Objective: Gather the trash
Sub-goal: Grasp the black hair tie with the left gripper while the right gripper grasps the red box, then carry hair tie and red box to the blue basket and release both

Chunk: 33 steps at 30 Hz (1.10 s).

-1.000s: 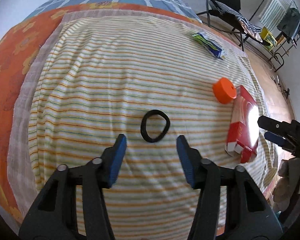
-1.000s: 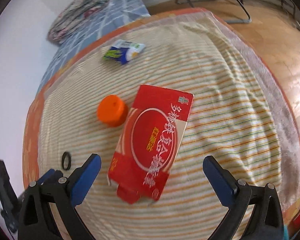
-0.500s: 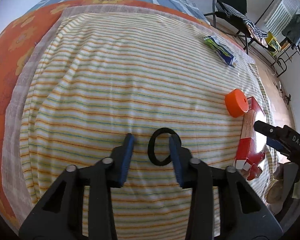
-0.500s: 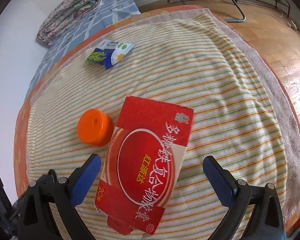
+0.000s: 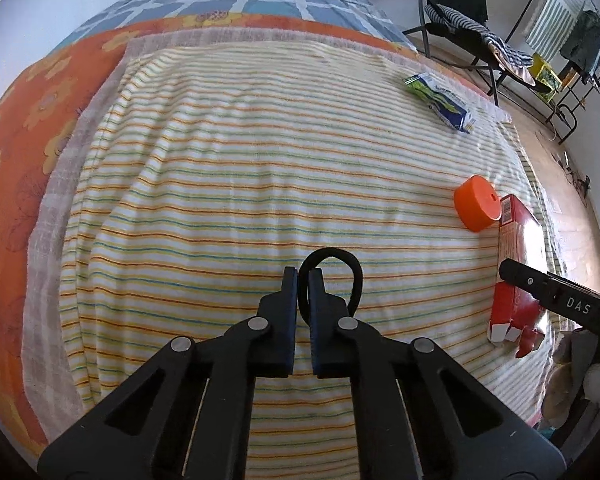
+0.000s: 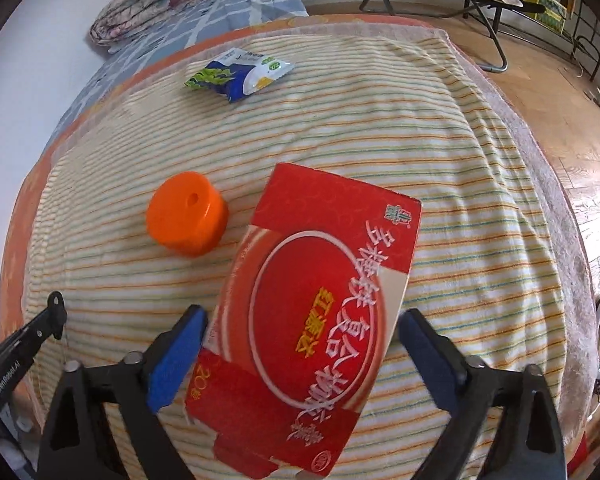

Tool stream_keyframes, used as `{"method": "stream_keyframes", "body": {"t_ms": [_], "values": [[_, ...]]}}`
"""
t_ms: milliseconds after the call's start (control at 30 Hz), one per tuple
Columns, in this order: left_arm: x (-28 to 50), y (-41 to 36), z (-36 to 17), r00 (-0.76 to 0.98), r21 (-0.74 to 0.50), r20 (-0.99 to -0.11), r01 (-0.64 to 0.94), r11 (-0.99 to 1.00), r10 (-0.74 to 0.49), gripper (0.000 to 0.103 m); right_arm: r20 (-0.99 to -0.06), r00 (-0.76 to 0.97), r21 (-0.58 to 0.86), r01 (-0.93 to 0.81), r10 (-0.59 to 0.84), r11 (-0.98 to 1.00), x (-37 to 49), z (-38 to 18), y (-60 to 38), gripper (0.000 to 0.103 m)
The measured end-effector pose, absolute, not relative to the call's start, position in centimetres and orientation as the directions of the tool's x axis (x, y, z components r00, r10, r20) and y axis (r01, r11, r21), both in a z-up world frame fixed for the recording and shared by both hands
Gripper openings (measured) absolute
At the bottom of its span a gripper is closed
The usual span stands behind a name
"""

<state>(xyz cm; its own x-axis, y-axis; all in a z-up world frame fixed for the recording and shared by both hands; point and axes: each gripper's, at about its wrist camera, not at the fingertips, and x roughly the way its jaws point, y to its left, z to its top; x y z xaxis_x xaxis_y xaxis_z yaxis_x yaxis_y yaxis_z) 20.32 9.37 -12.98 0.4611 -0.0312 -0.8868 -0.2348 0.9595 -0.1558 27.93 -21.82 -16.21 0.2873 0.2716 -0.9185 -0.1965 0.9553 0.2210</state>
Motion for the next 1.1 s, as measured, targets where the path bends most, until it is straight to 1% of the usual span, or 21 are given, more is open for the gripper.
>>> {"method": "stream_keyframes", "body": {"t_ms": [33,233,267,467,700,933,1100], "values": [[20.2,9.4,-12.8,0.465,-0.155,-0.885,-0.234,0.96,-0.03,0.003,-0.916,0.288,0.226,-0.2,0.278,0.953,27.7,-16.1,-22.1,0.087],[19.4,8.6,-11.9,0.478,-0.147,-0.878,-0.214,0.966,-0.027,0.003,-0.907,0.274,0.269,-0.202,0.318,0.942,26.9,-15.8,-23.3,0.086],[19.1,8.3,-11.6,0.483,-0.146,-0.875,-0.208,0.967,-0.029,0.003,-0.905,0.276,0.276,-0.202,0.325,0.94,26.7,-15.7,-23.5,0.084],[17.8,7.5,-10.0,0.511,-0.155,-0.859,-0.189,0.97,-0.038,0.003,-0.883,0.315,0.285,-0.23,0.348,0.931,25.2,-13.9,-24.6,0.082],[16.1,6.4,-7.9,0.543,-0.151,-0.839,-0.164,0.975,-0.039,0.003,-0.852,0.351,0.303,-0.275,0.389,0.913,22.8,-11.5,-25.9,0.082],[13.3,5.0,-6.3,0.562,-0.12,-0.826,-0.114,0.986,-0.036,0.003,-0.828,0.338,0.342,-0.329,0.447,0.881,19.9,-9.7,-26.6,0.082],[10.8,4.6,-6.0,0.559,-0.124,-0.828,-0.099,0.987,-0.048,0.003,-0.817,0.317,0.362,-0.367,0.481,0.857,17.3,-9.2,-27.1,0.082]]}}
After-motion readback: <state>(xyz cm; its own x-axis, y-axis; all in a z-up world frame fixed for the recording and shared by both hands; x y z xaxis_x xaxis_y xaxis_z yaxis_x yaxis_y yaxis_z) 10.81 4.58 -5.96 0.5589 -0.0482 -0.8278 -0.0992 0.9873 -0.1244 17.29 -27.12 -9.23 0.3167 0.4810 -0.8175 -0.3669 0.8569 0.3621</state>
